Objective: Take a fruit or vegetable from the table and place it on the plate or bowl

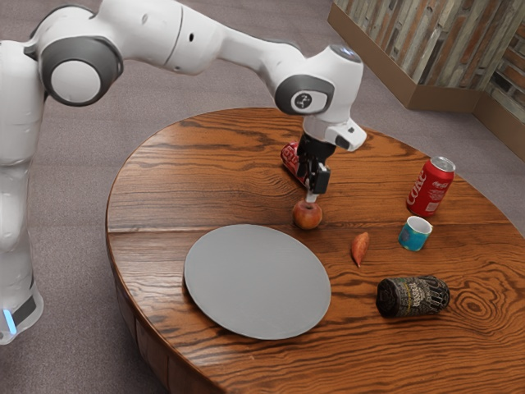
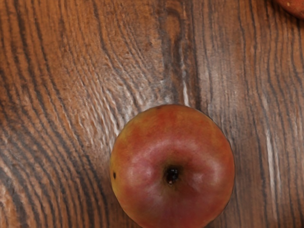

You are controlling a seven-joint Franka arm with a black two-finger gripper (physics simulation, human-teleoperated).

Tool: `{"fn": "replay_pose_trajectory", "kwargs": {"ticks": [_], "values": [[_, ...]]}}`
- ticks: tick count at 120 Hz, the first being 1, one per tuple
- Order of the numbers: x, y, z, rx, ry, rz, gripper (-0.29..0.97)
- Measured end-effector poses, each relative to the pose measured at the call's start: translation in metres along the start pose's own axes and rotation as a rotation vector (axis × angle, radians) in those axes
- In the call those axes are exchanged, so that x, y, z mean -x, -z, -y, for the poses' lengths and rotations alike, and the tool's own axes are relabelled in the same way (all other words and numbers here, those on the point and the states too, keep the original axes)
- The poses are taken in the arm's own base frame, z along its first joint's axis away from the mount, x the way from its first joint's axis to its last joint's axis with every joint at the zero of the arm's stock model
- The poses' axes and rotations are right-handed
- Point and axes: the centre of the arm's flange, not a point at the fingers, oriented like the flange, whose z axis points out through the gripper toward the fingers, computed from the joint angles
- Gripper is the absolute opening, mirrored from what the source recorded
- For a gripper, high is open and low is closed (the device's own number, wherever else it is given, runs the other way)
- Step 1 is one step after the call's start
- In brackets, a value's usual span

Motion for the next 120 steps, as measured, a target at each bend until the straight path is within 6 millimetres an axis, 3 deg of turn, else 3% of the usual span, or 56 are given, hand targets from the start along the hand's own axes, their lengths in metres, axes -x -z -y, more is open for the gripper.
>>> {"fn": "replay_pose_trajectory", "kwargs": {"ticks": [98, 120], "values": [[-0.013, -0.032, 0.001, 0.028, 0.016, -0.01, 0.68], [-0.012, -0.049, 0.001, 0.03, 0.017, 0.006, 0.68]]}}
